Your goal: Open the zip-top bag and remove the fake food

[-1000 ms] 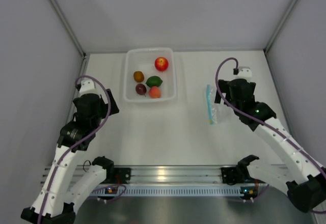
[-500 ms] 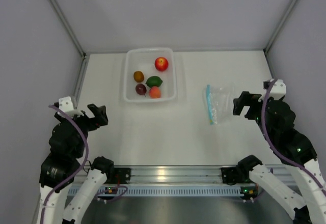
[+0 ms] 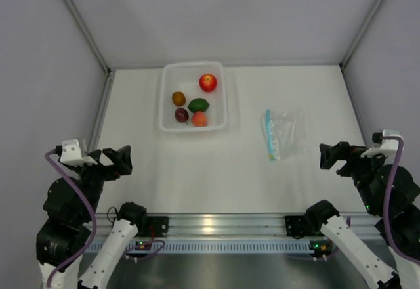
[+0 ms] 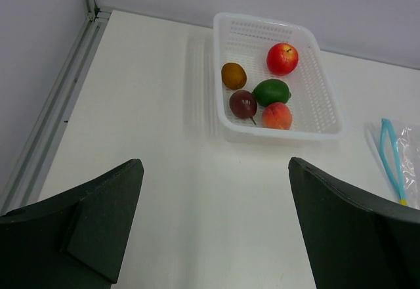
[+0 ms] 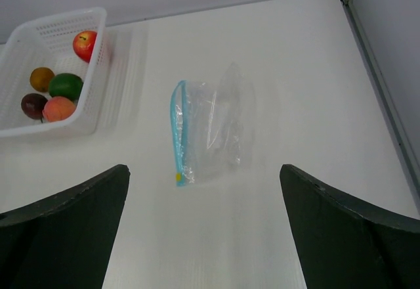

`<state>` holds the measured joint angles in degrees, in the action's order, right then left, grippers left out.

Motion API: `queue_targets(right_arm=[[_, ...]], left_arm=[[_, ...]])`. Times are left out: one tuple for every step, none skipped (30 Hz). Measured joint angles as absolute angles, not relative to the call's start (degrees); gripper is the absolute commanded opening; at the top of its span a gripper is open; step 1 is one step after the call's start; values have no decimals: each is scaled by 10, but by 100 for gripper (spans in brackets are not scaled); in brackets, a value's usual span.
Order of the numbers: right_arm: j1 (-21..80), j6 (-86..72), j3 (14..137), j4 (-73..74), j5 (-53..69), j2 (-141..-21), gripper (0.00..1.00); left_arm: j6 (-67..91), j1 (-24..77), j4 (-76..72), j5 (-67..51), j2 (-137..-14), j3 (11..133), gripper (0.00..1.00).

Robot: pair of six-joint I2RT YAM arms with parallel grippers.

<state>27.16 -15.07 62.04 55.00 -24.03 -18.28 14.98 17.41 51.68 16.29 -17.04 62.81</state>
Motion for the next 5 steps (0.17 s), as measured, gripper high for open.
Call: queue_targets(right_arm=[[272, -151, 621, 550, -240, -181, 99], [272, -151, 621, 552, -240, -182, 99], [272, -150, 621, 555, -240, -183, 99], [272, -150, 621, 557, -240, -184, 99], [272, -150, 621, 559, -240, -185, 100]], left_arm=[[150, 174, 518, 163, -168, 628, 98], [150, 174, 518, 163, -168, 628, 98], [150, 174, 518, 162, -168, 628, 98], [150, 174, 519, 161, -168, 628, 98], [150, 174, 520, 161, -168, 628, 98]])
